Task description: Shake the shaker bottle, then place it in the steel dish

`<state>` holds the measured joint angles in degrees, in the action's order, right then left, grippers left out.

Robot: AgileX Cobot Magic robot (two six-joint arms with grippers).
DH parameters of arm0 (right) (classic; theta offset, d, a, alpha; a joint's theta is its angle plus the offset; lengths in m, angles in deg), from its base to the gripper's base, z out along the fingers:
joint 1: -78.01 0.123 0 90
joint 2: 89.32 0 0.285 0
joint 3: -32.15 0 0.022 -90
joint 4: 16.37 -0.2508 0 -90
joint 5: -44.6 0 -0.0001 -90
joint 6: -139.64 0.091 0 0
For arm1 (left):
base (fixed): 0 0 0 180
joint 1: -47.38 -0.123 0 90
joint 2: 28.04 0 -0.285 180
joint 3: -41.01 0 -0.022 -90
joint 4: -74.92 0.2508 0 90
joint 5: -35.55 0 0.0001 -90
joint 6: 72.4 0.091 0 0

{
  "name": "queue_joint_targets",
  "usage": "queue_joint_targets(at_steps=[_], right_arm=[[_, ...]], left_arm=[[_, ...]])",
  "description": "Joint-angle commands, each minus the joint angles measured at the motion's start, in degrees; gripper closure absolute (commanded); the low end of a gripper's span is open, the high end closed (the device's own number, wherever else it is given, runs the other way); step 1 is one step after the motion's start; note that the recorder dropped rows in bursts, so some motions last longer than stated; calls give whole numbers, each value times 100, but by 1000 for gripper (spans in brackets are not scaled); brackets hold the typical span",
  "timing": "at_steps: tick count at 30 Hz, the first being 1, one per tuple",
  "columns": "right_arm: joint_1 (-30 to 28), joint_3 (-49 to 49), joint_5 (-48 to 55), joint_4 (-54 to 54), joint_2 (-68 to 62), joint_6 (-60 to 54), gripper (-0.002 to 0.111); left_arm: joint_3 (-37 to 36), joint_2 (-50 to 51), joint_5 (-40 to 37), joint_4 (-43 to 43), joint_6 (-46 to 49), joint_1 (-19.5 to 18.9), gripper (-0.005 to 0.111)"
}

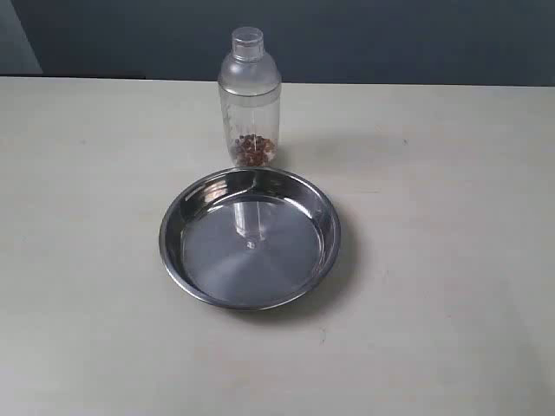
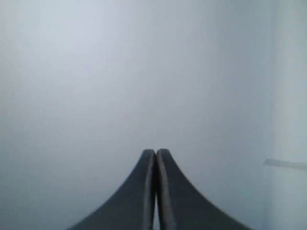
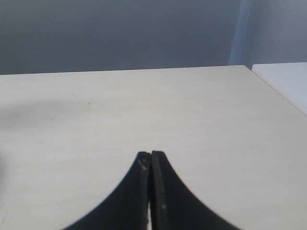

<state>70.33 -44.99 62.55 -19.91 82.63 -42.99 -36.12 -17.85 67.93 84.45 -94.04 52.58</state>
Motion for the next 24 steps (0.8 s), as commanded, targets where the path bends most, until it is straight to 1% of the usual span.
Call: queue_joint_targets(at_steps=[1,3,6,8,9,11,13,14,18,20,21,24], right_arm=[[-33,-7,-47,4,27,-19,109],[-33,-7,-47,4,27,-19,109],[-33,-7,-47,4,27,-19,109],[-33,-7,-47,4,27,-19,109],[-33,-7,-47,4,27,-19,109],[-33,-7,-47,4,27,-19,109],[-33,-7,-47,4,27,-19,109],[-33,-7,-47,4,27,-19,109],[-33,-7,-47,4,27,-19,109],[-33,-7,-47,4,27,-19,109],[-33,-7,-47,4,27,-19,109],[-33,-7,-47,4,27,-19,109]], left_arm=[[-9,-36,698,-638,-789,-13,106],[-9,-36,686,-862,-789,-13,106],[-9,-36,819,-902,-789,-13,106],[-9,-36,575,-1017,-618,-13,106],[-9,-36,292,-1230,-404,-13,106],[61,-36,-387,-2005,311,-13,106],[87,-36,-740,-2731,827,-13,106],[97,-36,-755,-2911,951,-13,106],[400,189,-905,-2716,1030,-13,106],[760,656,-970,-2230,1030,-13,106],[948,945,-908,-1977,1030,-13,106],[1938,2400,-386,-1211,1030,-13,106]])
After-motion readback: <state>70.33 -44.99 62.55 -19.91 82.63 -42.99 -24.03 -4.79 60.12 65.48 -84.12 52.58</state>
